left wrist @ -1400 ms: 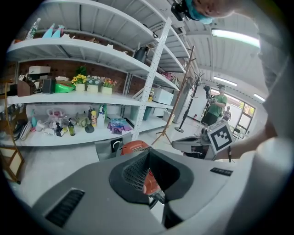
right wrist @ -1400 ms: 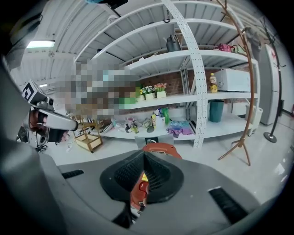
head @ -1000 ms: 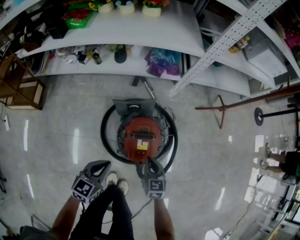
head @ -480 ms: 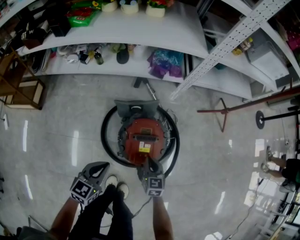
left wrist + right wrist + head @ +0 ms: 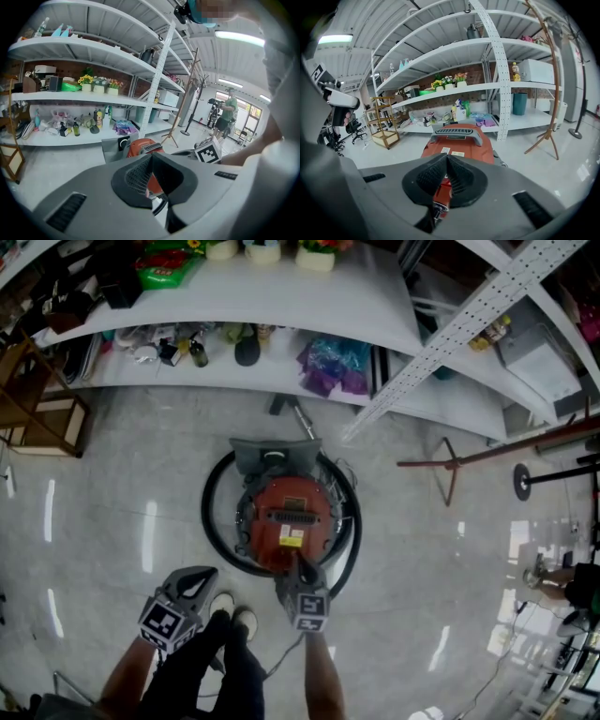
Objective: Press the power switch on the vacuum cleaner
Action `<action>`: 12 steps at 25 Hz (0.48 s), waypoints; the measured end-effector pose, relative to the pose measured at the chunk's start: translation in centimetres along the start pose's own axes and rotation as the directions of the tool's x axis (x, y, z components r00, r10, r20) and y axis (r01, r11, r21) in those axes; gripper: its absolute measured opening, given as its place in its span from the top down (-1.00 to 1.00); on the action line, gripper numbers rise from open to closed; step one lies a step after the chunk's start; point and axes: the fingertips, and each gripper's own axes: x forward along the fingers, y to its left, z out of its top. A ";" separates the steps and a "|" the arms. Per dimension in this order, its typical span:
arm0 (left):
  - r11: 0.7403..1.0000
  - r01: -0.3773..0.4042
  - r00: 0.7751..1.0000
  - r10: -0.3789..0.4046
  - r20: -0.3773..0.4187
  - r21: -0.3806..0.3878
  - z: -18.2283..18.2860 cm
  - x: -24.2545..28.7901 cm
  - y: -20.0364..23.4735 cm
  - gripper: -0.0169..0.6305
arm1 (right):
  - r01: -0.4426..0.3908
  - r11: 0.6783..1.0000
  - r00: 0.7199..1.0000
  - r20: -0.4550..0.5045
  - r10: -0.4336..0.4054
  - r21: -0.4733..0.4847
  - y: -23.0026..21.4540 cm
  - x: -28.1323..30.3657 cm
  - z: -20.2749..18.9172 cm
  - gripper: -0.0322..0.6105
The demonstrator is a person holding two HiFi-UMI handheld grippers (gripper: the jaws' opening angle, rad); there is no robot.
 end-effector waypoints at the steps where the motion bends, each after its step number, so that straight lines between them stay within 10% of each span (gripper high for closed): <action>1: 1.000 0.000 1.000 0.000 0.000 0.000 -0.1 0.0 0.0 0.92 | 0.002 1.000 1.000 0.002 -0.002 0.000 -0.1 0.1 -0.1 0.86; 12: 1.000 -0.008 1.000 0.008 0.000 -0.011 -0.6 -0.1 0.4 0.92 | 0.003 1.000 1.000 -0.013 -0.003 0.005 -0.3 1.1 -2.2 0.86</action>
